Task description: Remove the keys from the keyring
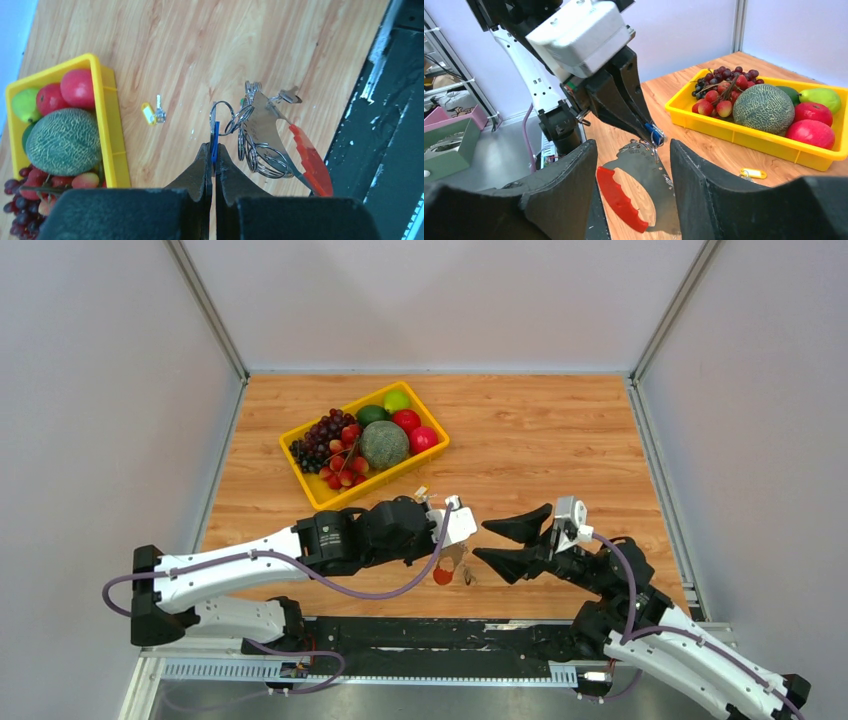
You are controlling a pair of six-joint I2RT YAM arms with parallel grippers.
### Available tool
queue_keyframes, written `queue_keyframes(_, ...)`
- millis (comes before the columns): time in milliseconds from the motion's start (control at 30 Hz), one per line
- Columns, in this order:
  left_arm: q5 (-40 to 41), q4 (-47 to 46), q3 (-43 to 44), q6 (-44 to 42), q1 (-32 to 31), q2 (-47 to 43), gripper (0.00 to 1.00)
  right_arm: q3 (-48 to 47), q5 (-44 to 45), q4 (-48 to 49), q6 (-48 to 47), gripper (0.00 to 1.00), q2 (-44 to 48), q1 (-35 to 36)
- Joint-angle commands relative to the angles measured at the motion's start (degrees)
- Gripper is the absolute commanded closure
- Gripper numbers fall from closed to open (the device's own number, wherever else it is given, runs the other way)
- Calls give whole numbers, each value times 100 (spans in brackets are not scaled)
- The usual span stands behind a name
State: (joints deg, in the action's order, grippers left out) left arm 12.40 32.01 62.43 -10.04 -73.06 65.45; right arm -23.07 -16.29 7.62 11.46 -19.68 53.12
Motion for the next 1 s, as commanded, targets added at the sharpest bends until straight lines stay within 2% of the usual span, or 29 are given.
queue_keyframes(0,666,313,486,426,9,196,100,161,352,19,62,41,228,45)
queue_keyframes(133,805,933,941,706,3,588,100,193,604,-97,159,39,214,46)
queue_keyframes(400,1113,3078,2274,1806,13,1911,100,168,719,-195,469,34,-387,41)
queue_keyframes(533,934,3985,2987,2181,88,2631,100,79,708,-242,493,19,-786,49)
queue_keyframes(600,746,4217,3267,2251,125,2804,100,60,678,-243,497,15,-884,49)
queue_keyframes(700,399,4327,3555,2292,207,2877,100,104,651,-243,471,15,-870,56)
queue_keyframes(967,-303,4182,3787,2276,397,2748,100,456,696,-234,435,22,-463,72)
